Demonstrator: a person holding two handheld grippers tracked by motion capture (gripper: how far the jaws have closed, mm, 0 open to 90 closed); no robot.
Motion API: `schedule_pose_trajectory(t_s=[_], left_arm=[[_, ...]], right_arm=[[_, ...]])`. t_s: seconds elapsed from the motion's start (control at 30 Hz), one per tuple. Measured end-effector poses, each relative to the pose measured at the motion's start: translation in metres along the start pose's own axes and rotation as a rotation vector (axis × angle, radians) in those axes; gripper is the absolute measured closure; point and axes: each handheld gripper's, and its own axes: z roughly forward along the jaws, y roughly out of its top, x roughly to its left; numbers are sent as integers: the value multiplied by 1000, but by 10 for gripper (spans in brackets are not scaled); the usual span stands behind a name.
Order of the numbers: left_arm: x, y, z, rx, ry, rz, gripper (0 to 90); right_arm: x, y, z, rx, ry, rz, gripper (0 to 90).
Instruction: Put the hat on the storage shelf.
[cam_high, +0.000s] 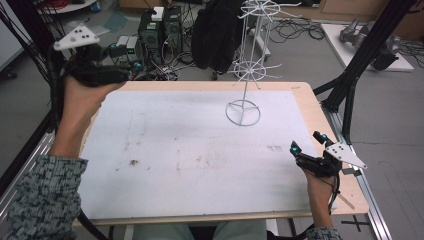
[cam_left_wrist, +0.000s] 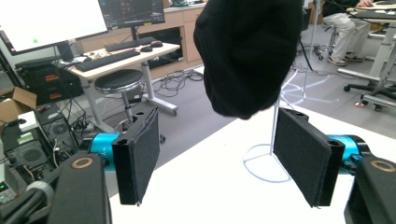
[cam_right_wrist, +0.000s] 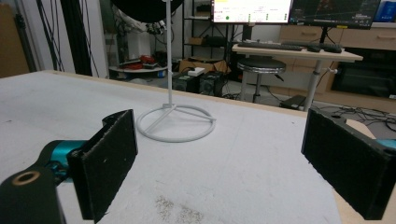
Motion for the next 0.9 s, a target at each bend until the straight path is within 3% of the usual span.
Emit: schedule_pose_trajectory(t_s=[0.2,0.37,0.57,0.9], left_arm=[[-8,-23,-16,-10,31,-8,244],[-12,-53,-29,-20,63,-35,200],[-13,-83,-41,-43,105,-59,187],[-11,-121,-53,-33,142,-96,182]], right_arm=[[3,1,0,3,5,-10,97],[4,1,-1,3,5,-15,97],[5,1,-4,4,4,-16,97],[7,1,-1,8,14,-22,97]])
